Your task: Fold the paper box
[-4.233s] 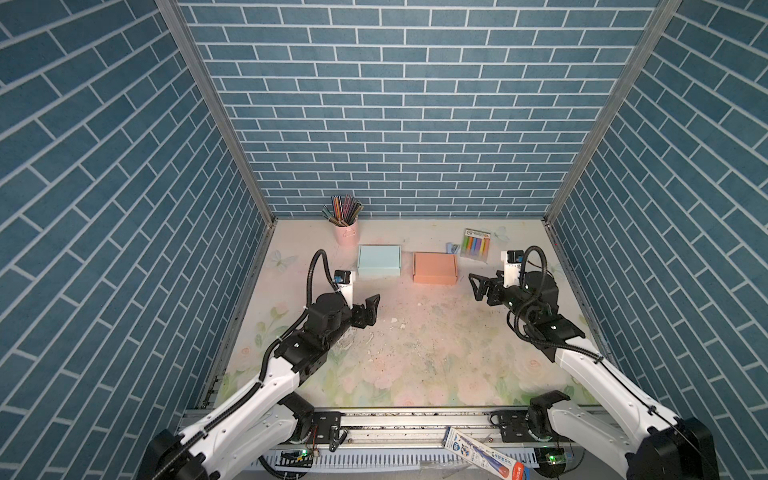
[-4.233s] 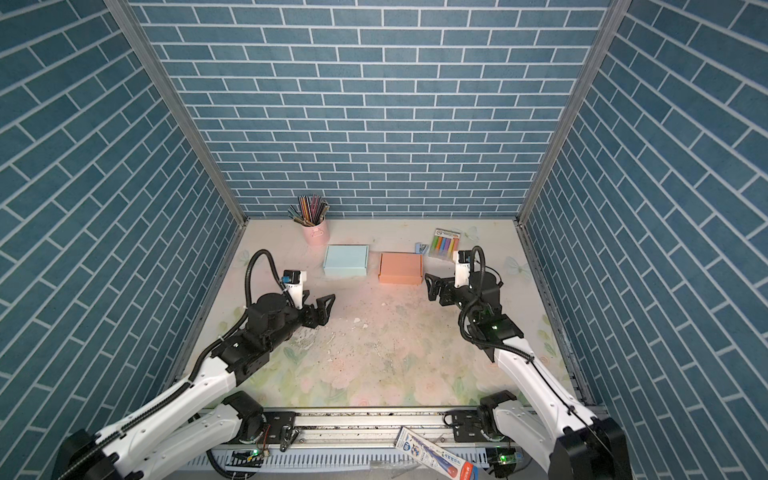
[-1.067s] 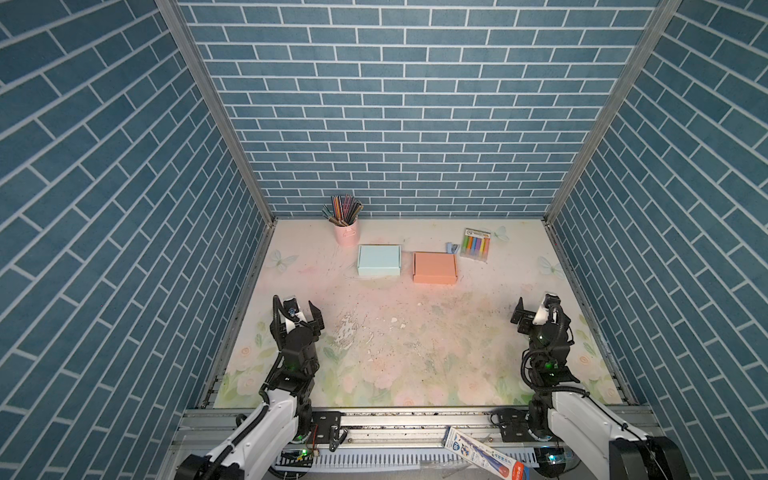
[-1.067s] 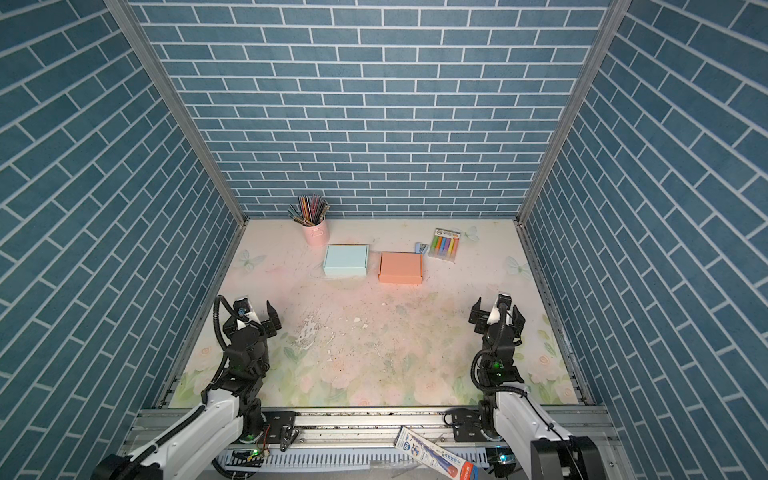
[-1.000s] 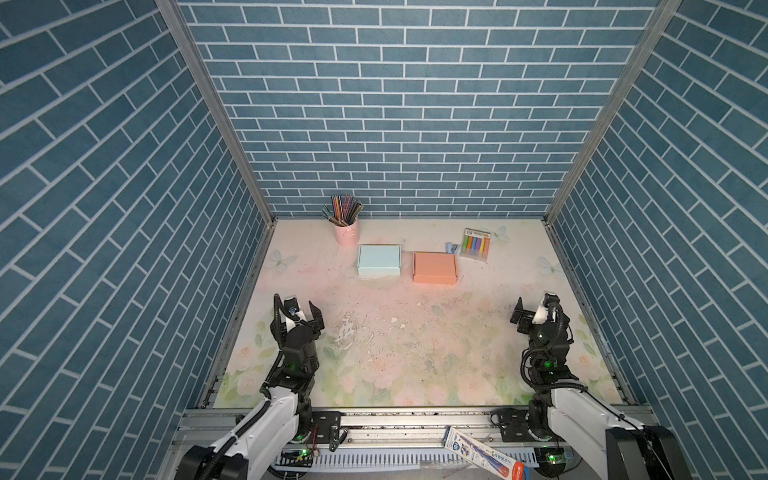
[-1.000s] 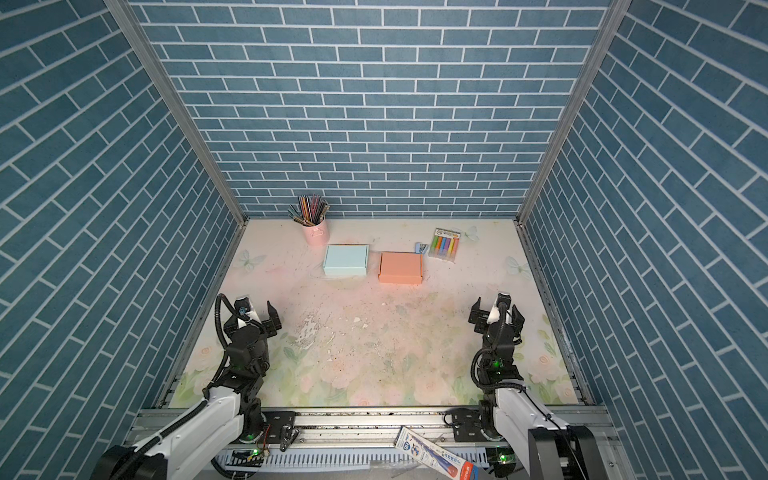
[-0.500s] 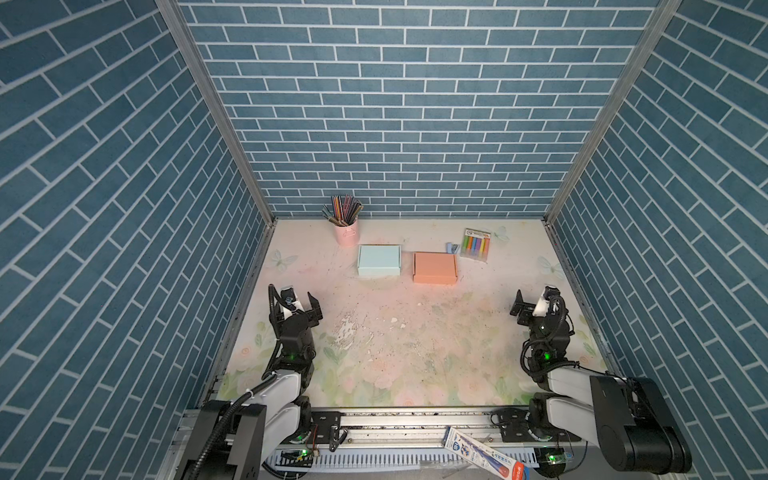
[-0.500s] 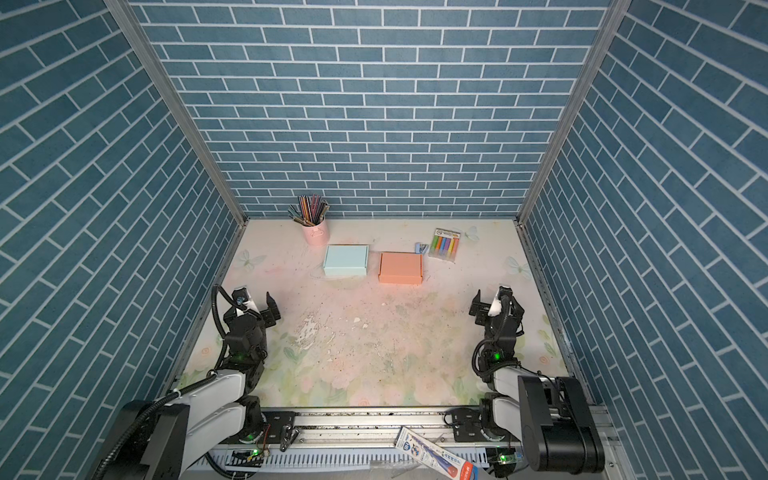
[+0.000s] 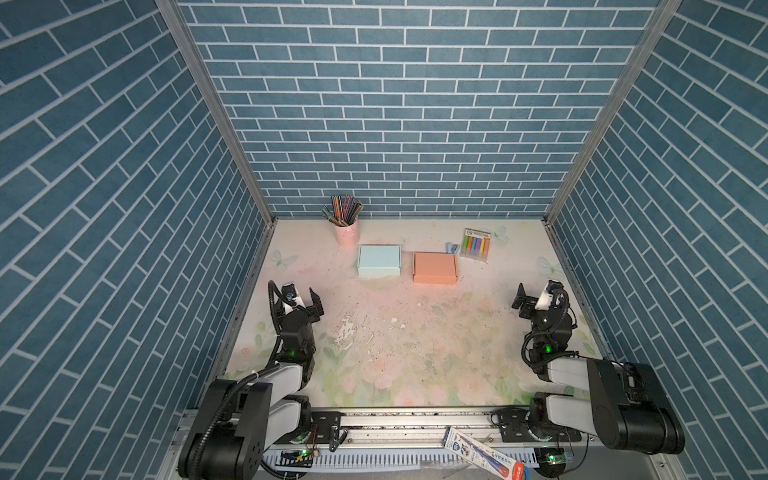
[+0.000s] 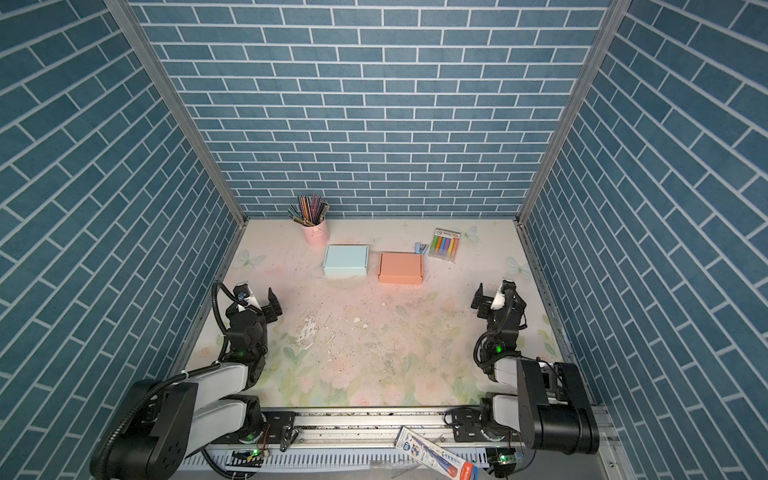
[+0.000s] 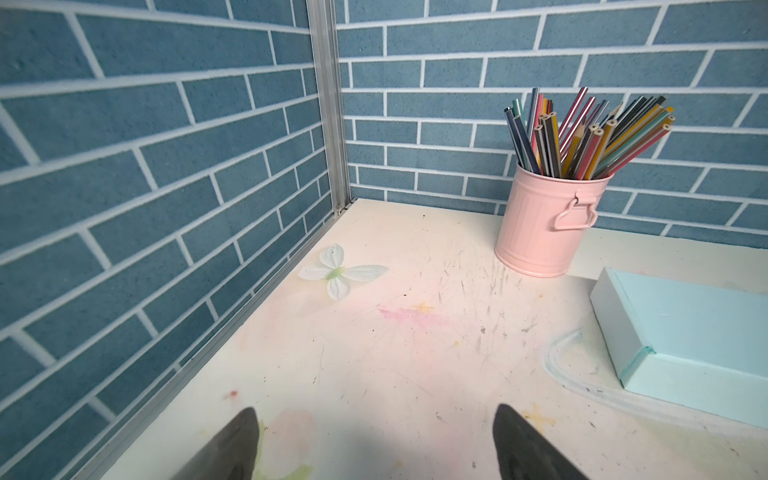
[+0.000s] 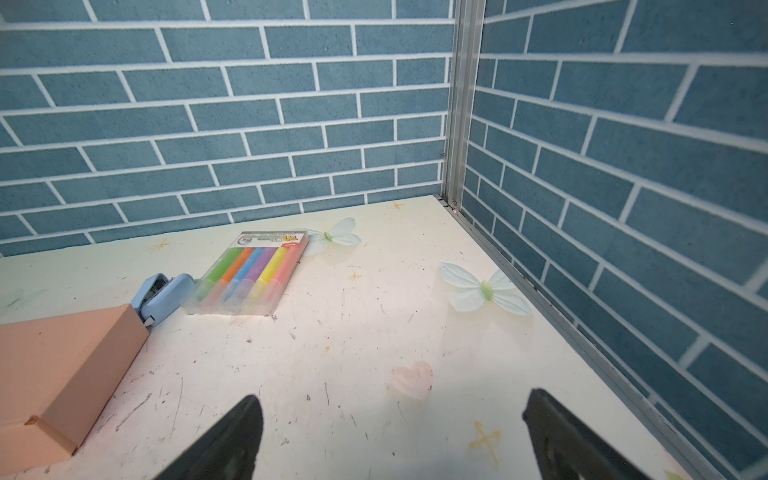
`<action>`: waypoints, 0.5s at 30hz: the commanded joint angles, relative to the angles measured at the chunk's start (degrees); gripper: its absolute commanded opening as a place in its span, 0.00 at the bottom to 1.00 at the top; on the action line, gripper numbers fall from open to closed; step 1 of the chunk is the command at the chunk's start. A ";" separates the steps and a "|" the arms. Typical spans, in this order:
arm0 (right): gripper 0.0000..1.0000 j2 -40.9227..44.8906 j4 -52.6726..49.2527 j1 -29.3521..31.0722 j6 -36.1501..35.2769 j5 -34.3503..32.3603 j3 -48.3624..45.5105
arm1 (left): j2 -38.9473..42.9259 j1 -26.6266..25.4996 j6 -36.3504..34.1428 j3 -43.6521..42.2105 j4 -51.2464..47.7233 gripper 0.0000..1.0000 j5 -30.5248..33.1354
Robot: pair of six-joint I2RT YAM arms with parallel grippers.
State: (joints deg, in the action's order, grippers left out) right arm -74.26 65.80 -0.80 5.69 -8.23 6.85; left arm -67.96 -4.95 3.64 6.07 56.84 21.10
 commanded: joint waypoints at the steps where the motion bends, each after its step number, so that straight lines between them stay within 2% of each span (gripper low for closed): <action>1: 0.98 -3.43 4.28 -0.34 -0.95 1.01 1.16 | -1.84 0.65 -0.57 1.66 4.93 0.89 -1.18; 7: 0.98 -9.33 8.20 -0.72 -0.71 1.59 2.08 | -6.51 1.02 -0.65 3.44 8.34 0.88 -2.46; 10: 0.98 -10.12 6.96 -1.04 -0.49 1.81 2.98 | -12.07 1.38 0.11 3.38 13.99 0.88 -3.78; 13: 0.98 -11.72 8.36 -1.06 -0.38 1.80 3.03 | -15.58 1.43 -0.15 4.85 14.06 0.88 -4.54; 15: 0.98 -11.81 7.26 -1.06 -0.42 1.64 3.73 | -18.23 1.30 -0.53 4.49 17.97 0.88 -4.31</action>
State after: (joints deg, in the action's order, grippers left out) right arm -85.47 71.18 -1.56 5.69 -7.05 9.21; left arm -84.12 -3.99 3.66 9.80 68.20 17.63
